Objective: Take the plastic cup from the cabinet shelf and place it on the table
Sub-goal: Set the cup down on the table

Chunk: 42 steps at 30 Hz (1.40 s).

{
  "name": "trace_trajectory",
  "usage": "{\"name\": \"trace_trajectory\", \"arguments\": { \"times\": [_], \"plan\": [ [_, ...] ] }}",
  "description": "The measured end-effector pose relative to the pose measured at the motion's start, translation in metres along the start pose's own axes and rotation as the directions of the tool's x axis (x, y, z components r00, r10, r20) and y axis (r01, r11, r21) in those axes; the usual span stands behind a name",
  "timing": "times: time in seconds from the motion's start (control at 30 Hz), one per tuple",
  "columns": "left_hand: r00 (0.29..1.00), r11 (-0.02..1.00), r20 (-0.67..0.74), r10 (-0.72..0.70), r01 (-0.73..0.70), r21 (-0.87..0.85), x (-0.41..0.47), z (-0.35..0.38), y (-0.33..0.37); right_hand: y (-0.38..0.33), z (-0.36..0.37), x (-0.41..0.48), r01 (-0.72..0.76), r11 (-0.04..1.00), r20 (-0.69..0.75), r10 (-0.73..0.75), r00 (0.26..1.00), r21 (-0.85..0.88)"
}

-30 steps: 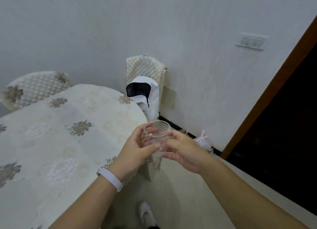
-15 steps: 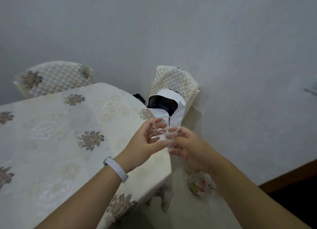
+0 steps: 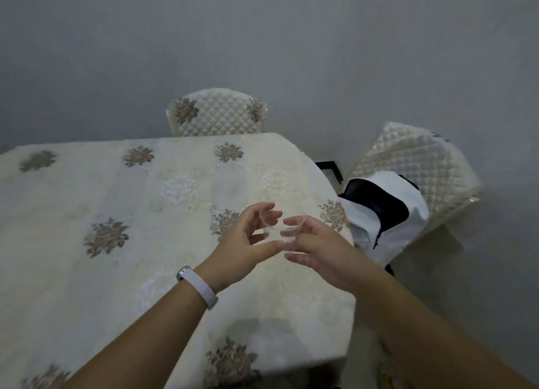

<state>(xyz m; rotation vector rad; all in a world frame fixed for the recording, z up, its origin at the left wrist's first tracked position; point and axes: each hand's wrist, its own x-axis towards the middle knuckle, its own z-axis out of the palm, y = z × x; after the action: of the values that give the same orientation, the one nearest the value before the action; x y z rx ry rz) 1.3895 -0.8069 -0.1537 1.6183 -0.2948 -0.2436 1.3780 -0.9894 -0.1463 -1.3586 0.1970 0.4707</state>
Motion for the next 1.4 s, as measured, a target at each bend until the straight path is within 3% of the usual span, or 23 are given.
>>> {"name": "trace_trajectory", "arguments": {
  "times": [0.3, 0.5, 0.7, 0.9, 1.4],
  "plan": [
    [0.924, 0.995, -0.37, -0.099, 0.09, -0.042, 0.001, 0.007, -0.013, -0.013, -0.01, 0.065, -0.046, 0.98, 0.365, 0.115, 0.924, -0.191],
    [0.821, 0.98, -0.536, -0.196, 0.183, -0.078, -0.023, 0.018, -0.043, 0.019, -0.003, 0.091, 0.017, 0.911, 0.465, 0.195, 0.863, -0.413],
    [0.777, 0.951, -0.558, -0.289, 0.301, -0.075, -0.039, 0.016, -0.077, 0.05, 0.001, 0.102, 0.07, 0.823, 0.458, 0.241, 0.855, -0.564],
    [0.787, 0.931, -0.525, -0.325, 0.365, -0.029, -0.044, 0.005, -0.119, 0.085, 0.005, 0.112, 0.181, 0.696, 0.435, 0.206, 0.877, -0.695],
    [0.791, 0.905, -0.469, -0.394, 0.423, -0.046, -0.032, -0.007, -0.192, 0.154, 0.011, 0.135, 0.116, 0.64, 0.264, 0.14, 0.954, -0.759]
  ]
}}
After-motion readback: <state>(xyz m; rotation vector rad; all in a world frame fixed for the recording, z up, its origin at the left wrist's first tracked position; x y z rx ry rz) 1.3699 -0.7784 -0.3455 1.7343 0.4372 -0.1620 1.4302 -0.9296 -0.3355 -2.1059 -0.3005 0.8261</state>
